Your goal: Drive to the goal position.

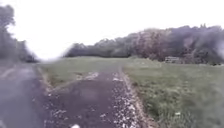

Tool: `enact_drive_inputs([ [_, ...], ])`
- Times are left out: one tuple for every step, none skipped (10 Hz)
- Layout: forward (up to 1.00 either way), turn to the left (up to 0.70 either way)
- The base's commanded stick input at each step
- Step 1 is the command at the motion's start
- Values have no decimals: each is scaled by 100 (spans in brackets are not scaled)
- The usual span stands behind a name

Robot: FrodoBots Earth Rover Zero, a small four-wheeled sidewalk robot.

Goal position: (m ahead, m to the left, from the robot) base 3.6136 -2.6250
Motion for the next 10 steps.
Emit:
enact_drive_inputs([
  [0,0],
  [0,1],
  [0,4],
  [0,5],
  [0,0],
  [0,0],
  [39,0],
  [70,0],
  [70,0],
  [70,0],
])
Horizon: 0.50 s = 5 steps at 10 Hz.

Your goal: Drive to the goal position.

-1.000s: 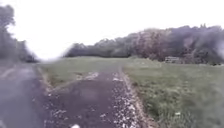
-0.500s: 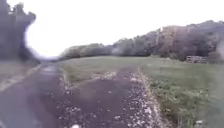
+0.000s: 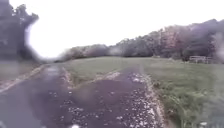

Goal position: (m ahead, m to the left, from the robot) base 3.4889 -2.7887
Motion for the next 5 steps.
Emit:
enact_drive_inputs([
  [70,0],
  [70,0],
  [70,5],
  [70,14],
  [70,14],
])
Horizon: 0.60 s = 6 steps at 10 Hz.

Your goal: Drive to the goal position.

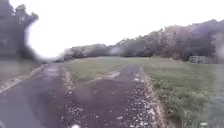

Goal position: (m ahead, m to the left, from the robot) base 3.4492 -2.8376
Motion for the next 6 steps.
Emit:
enact_drive_inputs([
  [70,14],
  [70,14],
  [70,9],
  [70,2],
  [70,0],
  [70,0],
])
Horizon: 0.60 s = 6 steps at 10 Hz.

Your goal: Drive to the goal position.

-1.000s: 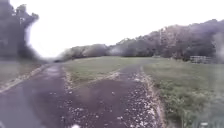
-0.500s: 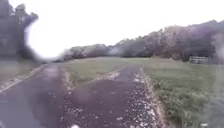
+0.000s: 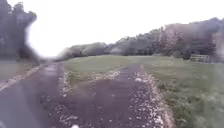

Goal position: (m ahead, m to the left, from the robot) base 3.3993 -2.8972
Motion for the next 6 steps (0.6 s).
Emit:
enact_drive_inputs([
  [70,0],
  [70,0],
  [70,0],
  [70,0],
  [70,0],
  [70,0],
])
